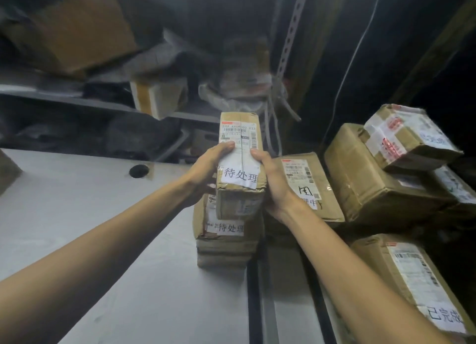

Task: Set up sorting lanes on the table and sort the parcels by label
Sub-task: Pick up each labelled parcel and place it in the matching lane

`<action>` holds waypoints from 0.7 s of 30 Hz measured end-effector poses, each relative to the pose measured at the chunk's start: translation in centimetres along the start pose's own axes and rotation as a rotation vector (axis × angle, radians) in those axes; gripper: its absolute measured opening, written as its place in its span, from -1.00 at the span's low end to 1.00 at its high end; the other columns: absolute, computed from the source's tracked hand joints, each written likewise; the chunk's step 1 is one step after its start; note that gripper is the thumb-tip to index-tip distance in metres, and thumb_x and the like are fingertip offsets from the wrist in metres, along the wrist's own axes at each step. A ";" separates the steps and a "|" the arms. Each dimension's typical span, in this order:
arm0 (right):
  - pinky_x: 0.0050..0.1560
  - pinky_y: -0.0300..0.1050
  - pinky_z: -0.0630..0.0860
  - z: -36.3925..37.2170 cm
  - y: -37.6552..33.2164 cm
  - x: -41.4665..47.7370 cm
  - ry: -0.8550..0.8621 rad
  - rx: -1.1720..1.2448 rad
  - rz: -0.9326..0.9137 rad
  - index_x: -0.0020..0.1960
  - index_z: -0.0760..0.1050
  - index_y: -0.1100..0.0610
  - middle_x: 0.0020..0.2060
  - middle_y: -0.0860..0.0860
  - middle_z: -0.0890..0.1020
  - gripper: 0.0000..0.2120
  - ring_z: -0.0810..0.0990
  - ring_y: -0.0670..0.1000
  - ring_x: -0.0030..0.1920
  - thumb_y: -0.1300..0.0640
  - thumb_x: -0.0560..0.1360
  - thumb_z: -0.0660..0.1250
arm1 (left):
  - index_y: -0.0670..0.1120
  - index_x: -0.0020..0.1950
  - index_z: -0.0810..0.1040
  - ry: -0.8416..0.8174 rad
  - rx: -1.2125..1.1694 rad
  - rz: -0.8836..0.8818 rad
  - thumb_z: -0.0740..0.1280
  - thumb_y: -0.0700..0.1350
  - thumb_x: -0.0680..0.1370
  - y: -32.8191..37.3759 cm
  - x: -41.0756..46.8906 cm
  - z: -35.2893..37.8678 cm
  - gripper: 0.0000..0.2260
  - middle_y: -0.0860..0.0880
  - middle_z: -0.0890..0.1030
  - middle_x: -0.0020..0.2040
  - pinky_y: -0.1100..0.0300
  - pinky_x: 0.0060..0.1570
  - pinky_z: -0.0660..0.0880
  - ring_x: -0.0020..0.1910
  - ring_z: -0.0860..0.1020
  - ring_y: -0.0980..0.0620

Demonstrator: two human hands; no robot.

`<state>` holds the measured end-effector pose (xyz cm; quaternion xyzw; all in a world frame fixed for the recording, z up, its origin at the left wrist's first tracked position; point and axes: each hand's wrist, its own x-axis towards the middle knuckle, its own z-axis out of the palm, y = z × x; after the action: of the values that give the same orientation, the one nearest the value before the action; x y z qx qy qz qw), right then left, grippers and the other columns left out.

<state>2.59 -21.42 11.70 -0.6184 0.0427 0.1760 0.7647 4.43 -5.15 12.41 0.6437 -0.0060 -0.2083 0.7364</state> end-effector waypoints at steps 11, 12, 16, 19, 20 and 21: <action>0.30 0.16 0.54 -0.3 2.4 3.0 0.135 -0.077 0.014 0.40 0.45 0.06 0.22 0.12 0.65 -0.24 0.67 0.13 0.19 -0.28 0.30 0.44 | -0.01 0.19 0.52 0.004 -0.025 0.010 0.07 -0.01 0.68 -1.4 1.6 -0.2 -0.74 0.00 0.72 -0.01 0.21 -0.11 0.62 -0.06 0.70 0.02; 0.31 0.17 0.53 -0.3 2.4 2.9 0.149 -0.097 0.015 0.39 0.45 0.05 0.24 0.10 0.64 -0.22 0.66 0.12 0.20 -0.32 0.28 0.44 | 0.01 0.14 0.54 0.000 0.007 0.017 0.06 -0.01 0.68 -1.2 1.5 -0.2 -0.74 0.03 0.73 -0.07 0.24 -0.16 0.62 -0.11 0.70 0.05; 0.29 0.17 0.54 -0.2 2.8 2.0 0.147 -0.181 0.032 0.36 0.45 0.03 0.21 0.07 0.66 -0.26 0.68 0.08 0.16 -0.34 0.30 0.38 | -0.02 0.23 0.53 0.047 0.090 0.039 0.09 0.04 0.66 -1.6 0.7 -0.1 -0.70 -0.01 0.71 0.05 0.15 -0.02 0.63 -0.03 0.69 0.02; 0.28 0.15 0.55 0.0 2.9 1.7 0.145 -0.228 0.028 0.36 0.43 0.00 0.13 0.02 0.71 -0.35 0.71 0.04 0.09 -0.28 0.36 0.35 | -0.02 0.40 0.40 0.082 0.074 0.030 0.21 0.25 0.45 -2.6 0.7 -0.2 -0.41 -0.02 0.64 0.20 -0.04 0.16 0.57 0.09 0.66 -0.02; 0.29 0.15 0.55 0.1 2.8 1.6 0.138 -0.233 0.031 0.37 0.42 0.00 0.13 0.01 0.71 -0.35 0.71 0.04 0.10 -0.28 0.37 0.35 | -0.02 0.41 0.39 0.082 0.072 0.022 0.23 0.28 0.41 -2.8 0.8 -0.3 -0.35 -0.02 0.63 0.22 -0.05 0.17 0.56 0.10 0.66 -0.02; 0.30 0.14 0.54 0.2 2.7 1.5 0.135 -0.234 0.037 0.38 0.42 -0.01 0.13 0.00 0.71 -0.32 0.71 0.04 0.11 -0.30 0.35 0.36 | -0.02 0.42 0.37 0.079 0.075 0.015 0.25 0.31 0.38 -2.9 1.0 -0.5 -0.31 -0.02 0.62 0.23 -0.05 0.18 0.55 0.11 0.65 -0.02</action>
<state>3.08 -20.50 8.85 -0.7128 0.0847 0.1518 0.6794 4.57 -5.27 9.31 0.6784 0.0105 -0.1767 0.7131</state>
